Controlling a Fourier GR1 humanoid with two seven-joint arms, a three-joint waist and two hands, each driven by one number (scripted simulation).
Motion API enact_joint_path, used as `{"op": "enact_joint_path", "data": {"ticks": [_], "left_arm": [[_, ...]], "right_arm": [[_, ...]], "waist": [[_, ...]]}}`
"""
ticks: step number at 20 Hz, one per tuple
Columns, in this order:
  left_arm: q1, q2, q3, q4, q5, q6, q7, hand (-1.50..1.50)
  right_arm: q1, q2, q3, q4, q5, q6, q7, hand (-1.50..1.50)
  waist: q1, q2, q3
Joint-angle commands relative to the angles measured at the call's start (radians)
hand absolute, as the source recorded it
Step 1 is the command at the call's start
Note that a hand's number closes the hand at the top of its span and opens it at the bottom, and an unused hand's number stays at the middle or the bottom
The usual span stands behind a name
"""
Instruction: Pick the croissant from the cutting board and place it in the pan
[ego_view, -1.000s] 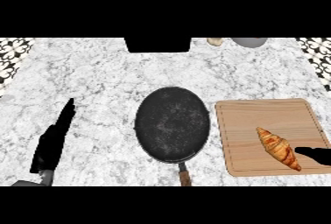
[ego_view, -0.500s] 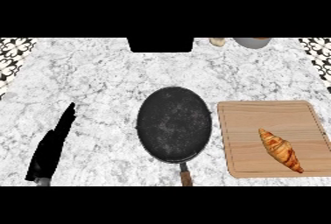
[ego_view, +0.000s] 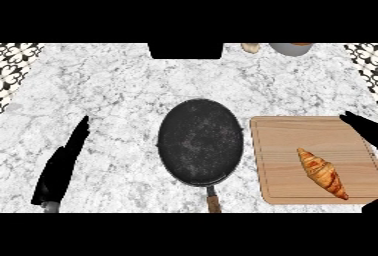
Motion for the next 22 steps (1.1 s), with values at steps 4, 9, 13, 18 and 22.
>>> {"op": "enact_joint_path", "data": {"ticks": [4, 9, 13, 18, 22], "left_arm": [[-0.034, -0.023, 0.024, 0.025, -0.024, -0.027, 0.020, 0.00], [0.018, -0.007, 0.050, -0.034, -0.012, -0.064, 0.021, 0.00], [0.008, -0.007, 0.076, 0.004, -0.033, -0.050, 0.007, 0.00], [0.111, -0.033, 0.059, -0.091, -0.049, -0.065, -0.002, 0.00], [0.024, -0.055, 0.083, -0.020, -0.089, -0.075, 0.027, 0.00]], "right_arm": [[-0.191, 0.127, 0.144, 0.025, 0.083, 0.159, 0.263, -1.50], [-0.240, 0.196, 0.222, 0.075, 0.165, 0.239, 0.341, -1.50], [-0.247, 0.180, 0.267, 0.096, 0.206, 0.335, 0.410, -1.50], [-0.231, 0.270, 0.295, 0.092, 0.263, 0.385, 0.506, -1.50], [-0.300, 0.369, 0.333, 0.243, 0.357, 0.363, 0.462, -1.50]], "waist": [[0.006, 0.003, 0.001], [0.005, 0.001, 0.001], [0.001, 0.001, 0.001], [0.002, -0.001, 0.001], [-0.001, 0.002, 0.001]]}}
